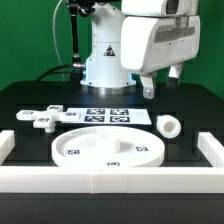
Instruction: Assemble round table
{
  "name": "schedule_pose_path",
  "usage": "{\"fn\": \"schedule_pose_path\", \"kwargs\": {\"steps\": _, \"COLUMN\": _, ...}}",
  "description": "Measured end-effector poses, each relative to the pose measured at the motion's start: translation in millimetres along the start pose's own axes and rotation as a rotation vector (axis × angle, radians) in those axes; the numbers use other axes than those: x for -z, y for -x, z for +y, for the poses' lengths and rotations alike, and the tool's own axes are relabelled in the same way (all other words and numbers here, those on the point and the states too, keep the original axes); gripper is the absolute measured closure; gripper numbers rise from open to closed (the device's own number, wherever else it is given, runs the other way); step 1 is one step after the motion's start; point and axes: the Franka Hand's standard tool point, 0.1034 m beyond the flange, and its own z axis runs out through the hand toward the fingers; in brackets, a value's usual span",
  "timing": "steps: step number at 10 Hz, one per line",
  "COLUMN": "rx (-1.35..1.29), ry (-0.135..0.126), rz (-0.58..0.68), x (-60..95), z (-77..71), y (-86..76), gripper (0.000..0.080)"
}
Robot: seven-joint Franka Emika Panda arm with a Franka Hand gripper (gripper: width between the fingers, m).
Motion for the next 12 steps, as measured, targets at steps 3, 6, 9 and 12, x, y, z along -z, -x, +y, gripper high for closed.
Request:
{"fn": "schedule_pose_path", "kwargs": {"steps": 3, "rx": 0.0, "ry": 0.0, "rz": 0.0, "x": 0.0, "z": 0.0, "y": 0.0, "gripper": 0.0149}}
{"fn": "schedule_pose_path", "kwargs": {"steps": 6, "rx": -0.002, "ry": -0.001, "rz": -0.001, "x": -0.6, "z": 0.7, "y": 1.7, "gripper": 0.0149}}
{"fn": "schedule_pose_path", "kwargs": {"steps": 9, "rx": 0.085, "ry": 0.013, "rz": 0.014, "x": -26.3, "z": 26.4, "y": 43.4, "gripper": 0.0149}}
{"fn": "schedule_pose_path", "kwargs": {"steps": 12, "rx": 0.109, "ry": 0.025, "rz": 0.029, "x": -41.1, "z": 34.9, "y": 56.7, "gripper": 0.0149}}
